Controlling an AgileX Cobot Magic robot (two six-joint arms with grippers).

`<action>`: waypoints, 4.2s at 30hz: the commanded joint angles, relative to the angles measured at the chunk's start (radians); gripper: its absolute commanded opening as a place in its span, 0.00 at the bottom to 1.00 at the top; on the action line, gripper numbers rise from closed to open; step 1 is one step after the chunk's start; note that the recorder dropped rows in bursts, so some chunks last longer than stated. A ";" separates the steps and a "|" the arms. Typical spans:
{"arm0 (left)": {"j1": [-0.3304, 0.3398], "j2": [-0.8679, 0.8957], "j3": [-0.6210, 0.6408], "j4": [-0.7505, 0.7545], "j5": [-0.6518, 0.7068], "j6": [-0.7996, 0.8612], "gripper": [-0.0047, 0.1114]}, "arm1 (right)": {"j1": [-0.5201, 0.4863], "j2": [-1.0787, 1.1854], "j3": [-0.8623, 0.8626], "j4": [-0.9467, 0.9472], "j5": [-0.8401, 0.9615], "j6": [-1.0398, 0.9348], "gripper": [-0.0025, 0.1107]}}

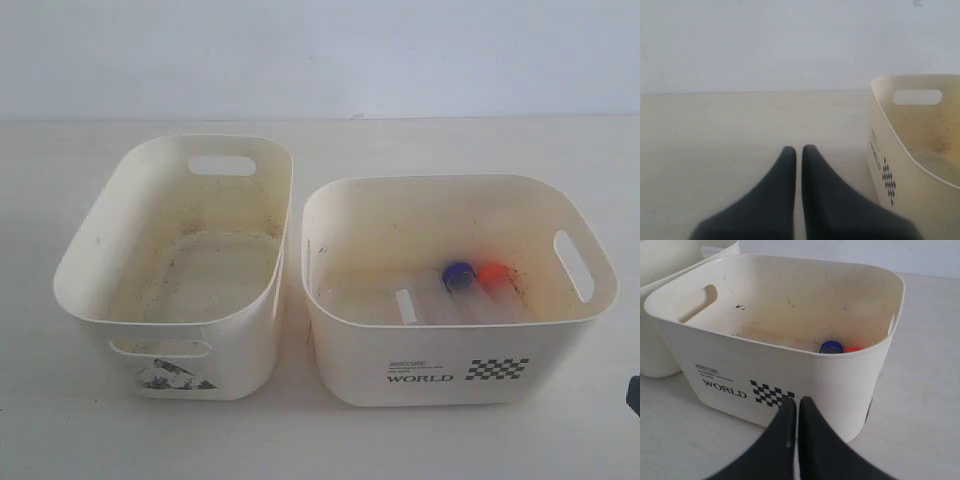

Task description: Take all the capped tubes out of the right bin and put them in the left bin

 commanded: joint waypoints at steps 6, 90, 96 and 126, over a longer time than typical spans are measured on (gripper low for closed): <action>0.000 0.000 -0.004 -0.004 0.000 -0.010 0.08 | 0.003 -0.005 0.000 0.002 0.001 0.004 0.03; 0.000 0.000 -0.004 -0.004 0.000 -0.010 0.08 | 0.003 0.658 -0.520 0.000 -0.410 -0.105 0.03; 0.000 0.000 -0.004 -0.004 0.000 -0.010 0.08 | 0.039 0.714 -0.653 0.000 -0.101 -0.312 0.03; 0.000 0.000 -0.004 -0.004 0.000 -0.010 0.08 | 0.095 1.609 -1.380 -0.320 0.693 0.350 0.02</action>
